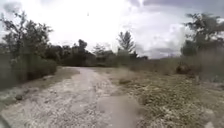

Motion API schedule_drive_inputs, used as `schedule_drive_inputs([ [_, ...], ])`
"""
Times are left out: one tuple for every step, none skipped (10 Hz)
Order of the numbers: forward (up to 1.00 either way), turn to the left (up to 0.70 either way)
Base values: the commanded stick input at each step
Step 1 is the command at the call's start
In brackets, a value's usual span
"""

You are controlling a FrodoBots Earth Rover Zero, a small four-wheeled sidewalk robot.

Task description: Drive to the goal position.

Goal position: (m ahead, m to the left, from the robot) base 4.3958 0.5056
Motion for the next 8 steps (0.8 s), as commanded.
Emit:
schedule_drive_inputs([
  [0.00,0.00],
  [0.00,0.00],
  [0.00,0.00],
  [0.00,0.00],
  [0.61,0.00],
  [0.70,0.00],
  [0.70,0.00],
  [0.70,0.00],
])
